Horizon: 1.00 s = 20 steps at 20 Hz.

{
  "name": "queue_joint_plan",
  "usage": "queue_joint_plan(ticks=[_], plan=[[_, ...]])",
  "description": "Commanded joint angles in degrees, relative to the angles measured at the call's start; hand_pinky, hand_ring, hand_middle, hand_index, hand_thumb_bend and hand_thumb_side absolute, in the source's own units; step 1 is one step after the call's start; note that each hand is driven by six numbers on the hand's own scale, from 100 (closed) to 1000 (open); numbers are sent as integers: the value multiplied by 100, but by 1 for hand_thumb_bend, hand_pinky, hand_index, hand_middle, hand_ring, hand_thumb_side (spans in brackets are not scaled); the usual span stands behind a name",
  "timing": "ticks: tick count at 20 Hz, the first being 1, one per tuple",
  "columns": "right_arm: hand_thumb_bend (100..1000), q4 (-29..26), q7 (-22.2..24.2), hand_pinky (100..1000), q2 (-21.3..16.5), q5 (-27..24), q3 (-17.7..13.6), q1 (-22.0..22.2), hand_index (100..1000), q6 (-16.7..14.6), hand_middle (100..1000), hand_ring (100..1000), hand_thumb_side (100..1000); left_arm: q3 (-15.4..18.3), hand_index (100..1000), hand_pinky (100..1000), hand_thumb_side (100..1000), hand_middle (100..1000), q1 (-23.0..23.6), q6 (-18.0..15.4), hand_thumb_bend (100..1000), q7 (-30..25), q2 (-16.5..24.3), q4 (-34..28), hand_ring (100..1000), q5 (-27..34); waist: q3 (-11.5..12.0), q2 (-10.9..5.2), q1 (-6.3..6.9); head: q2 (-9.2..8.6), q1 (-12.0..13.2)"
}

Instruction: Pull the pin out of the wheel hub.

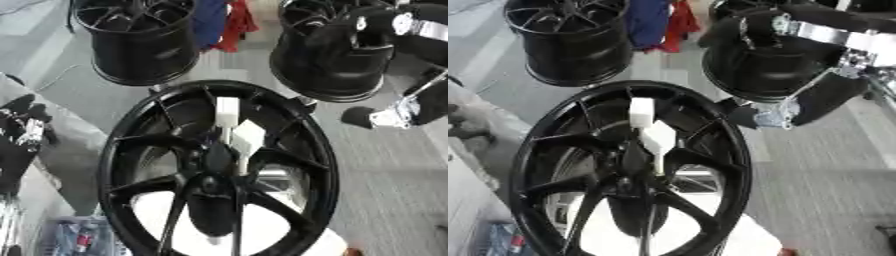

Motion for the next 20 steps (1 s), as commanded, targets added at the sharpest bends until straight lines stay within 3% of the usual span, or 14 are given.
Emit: queue_joint_plan(ticks=[1, 9, 20], plan=[[443, 147, 561, 736, 102, 63, 186, -330, 911, 25, 865, 792, 165, -25, 834, 589, 567, 677, -46, -8, 225, -35, 154, -88, 679, 20, 8, -39, 2, 15, -25], [423, 825, 1276, 765, 733, 545, 633, -889, 917, -120, 882, 832, 159, -46, 834, 589, 568, 677, -50, -13, 223, -64, 139, -88, 679, 23, 36, -23, 2, 1, -57], [414, 1811, 1339, 770, 1499, 1212, 837, -1171, 914, -515, 871, 826, 167, -68, 835, 590, 569, 678, -62, -20, 220, -91, 84, -91, 680, 34, 103, 10, 48, -14, -108]])
